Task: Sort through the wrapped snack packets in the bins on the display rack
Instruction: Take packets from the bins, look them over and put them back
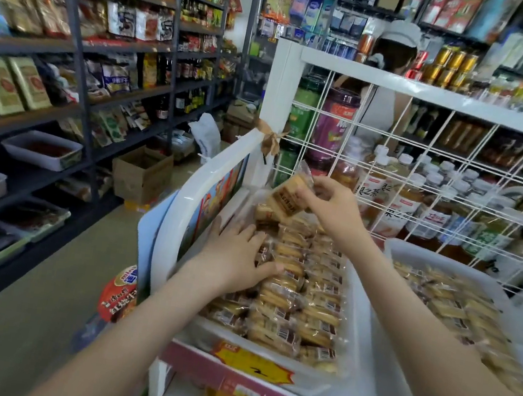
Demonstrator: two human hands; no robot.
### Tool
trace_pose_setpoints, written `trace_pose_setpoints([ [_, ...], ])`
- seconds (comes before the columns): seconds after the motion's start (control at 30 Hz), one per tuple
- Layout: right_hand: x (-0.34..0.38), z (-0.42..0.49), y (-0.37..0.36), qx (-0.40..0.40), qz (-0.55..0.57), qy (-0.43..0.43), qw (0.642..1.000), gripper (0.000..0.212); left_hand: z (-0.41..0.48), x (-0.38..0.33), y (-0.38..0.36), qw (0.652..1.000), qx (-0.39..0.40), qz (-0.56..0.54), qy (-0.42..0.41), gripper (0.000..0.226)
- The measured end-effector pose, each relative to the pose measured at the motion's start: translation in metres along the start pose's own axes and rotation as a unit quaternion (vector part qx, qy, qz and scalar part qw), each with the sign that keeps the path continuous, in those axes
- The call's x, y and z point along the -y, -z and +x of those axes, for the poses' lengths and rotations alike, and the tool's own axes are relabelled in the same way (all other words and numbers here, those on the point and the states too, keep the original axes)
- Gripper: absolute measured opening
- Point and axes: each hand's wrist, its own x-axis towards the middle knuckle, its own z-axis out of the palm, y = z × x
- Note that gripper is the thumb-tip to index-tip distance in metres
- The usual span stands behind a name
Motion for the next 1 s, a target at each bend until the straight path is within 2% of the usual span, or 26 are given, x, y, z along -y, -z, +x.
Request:
trace_pose_setpoints([
  [0.07,0.006,-0.018,0.008,-0.013,0.055,-0.043,0.997,0.021,-0.010,-0.005,0.008,0.997,-0.040,-0.059,-0.016,0.061],
  [0.13,0.017,-0.041,0.016,-0.023,0.141,-0.080,0.986,0.015,-0.024,-0.011,0.016,0.980,-0.098,-0.173,-0.020,0.047],
  [0.2,0.030,-0.070,0.022,-0.021,0.226,-0.092,0.970,0.016,-0.042,-0.017,0.019,0.953,-0.158,-0.257,-0.017,0.045],
  [0.27,0.040,-0.104,0.023,-0.017,0.270,-0.098,0.958,0.019,-0.062,-0.024,0.015,0.929,-0.184,-0.320,-0.005,0.042],
  [0.37,0.048,-0.159,0.018,-0.014,0.304,-0.089,0.948,0.026,-0.097,-0.037,0.001,0.873,-0.195,-0.447,0.006,0.030],
  [0.47,0.046,-0.213,0.013,-0.028,0.348,-0.104,0.931,0.037,-0.140,-0.052,-0.022,0.814,-0.224,-0.535,0.038,0.029],
  [0.6,0.032,-0.287,0.000,-0.043,0.296,-0.129,0.946,0.033,-0.206,-0.072,-0.059,0.790,-0.190,-0.577,0.088,0.023],
  [0.7,0.034,-0.344,-0.012,-0.033,0.290,-0.146,0.945,0.038,-0.251,-0.084,-0.082,0.759,-0.155,-0.622,0.114,0.020],
  [0.77,0.040,-0.374,-0.017,-0.020,0.290,-0.156,0.944,0.041,-0.275,-0.090,-0.094,0.757,-0.158,-0.620,0.131,0.015],
  [0.9,0.043,-0.413,-0.028,-0.032,0.319,-0.167,0.932,0.032,-0.314,-0.094,-0.109,0.734,-0.143,-0.647,0.146,0.010],
  [1.0,0.047,-0.428,-0.036,-0.057,0.384,-0.187,0.902,0.024,-0.335,-0.089,-0.112,0.683,-0.125,-0.704,0.148,0.010],
])
